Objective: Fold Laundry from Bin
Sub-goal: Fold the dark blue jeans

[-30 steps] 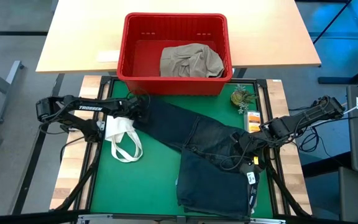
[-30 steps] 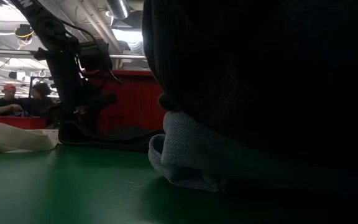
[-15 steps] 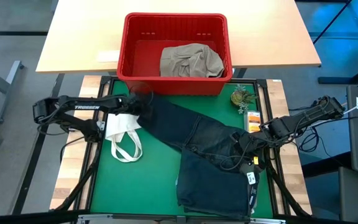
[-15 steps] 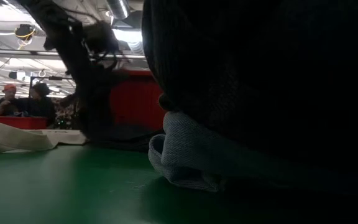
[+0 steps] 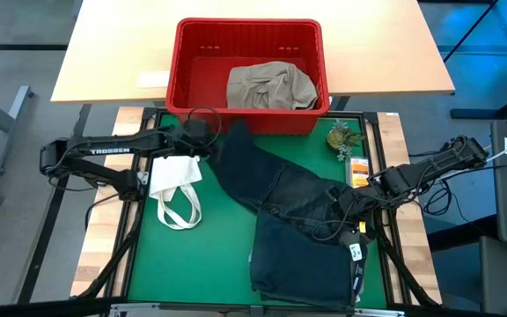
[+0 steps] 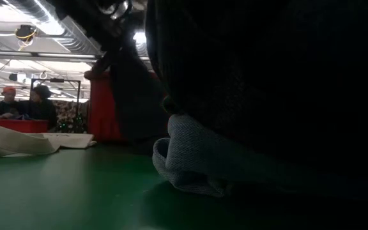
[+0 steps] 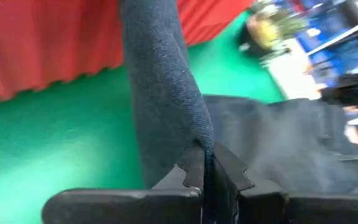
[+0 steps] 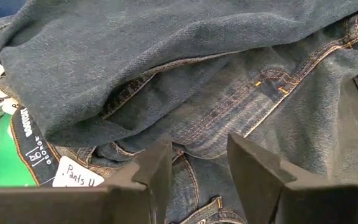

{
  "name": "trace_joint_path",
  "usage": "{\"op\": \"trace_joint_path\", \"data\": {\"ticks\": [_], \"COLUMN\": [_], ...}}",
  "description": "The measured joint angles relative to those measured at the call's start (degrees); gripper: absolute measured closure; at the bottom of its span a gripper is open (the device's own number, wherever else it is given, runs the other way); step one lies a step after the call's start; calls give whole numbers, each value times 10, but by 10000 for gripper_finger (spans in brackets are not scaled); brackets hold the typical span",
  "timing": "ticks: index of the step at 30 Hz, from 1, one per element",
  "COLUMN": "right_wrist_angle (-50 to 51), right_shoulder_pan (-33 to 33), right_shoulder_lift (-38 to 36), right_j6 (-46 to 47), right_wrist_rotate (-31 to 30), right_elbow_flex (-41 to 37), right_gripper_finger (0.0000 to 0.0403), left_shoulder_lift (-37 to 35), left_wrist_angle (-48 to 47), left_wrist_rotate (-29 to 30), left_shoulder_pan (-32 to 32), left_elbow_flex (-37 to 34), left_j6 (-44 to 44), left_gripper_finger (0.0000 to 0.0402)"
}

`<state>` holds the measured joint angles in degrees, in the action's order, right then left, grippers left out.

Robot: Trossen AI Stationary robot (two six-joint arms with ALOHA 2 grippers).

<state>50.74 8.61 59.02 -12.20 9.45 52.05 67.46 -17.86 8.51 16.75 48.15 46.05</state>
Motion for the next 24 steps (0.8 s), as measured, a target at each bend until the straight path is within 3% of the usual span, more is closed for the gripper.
{"op": "trace_joint_path", "data": {"ticks": [10,21,24], "right_wrist_angle": [66,120,125], "right_shoulder_pan": [0,0,0], "right_shoulder_lift": [0,0,0], "right_j6": [-1,4,4], "right_wrist_rotate": [-79,-130,-144], "right_elbow_flex": [97,190,208], "right_gripper_finger": [249,249,249], "left_shoulder_lift": [29,210,271], "left_wrist_angle": [170,544,575], "left_wrist_rotate": [36,42,41], "left_shoulder_pan": [-84,-134,-135], "left_elbow_flex": [16,20,69], "left_j6": [3,-19,-31], "left_gripper_finger": [401,401,401]}}
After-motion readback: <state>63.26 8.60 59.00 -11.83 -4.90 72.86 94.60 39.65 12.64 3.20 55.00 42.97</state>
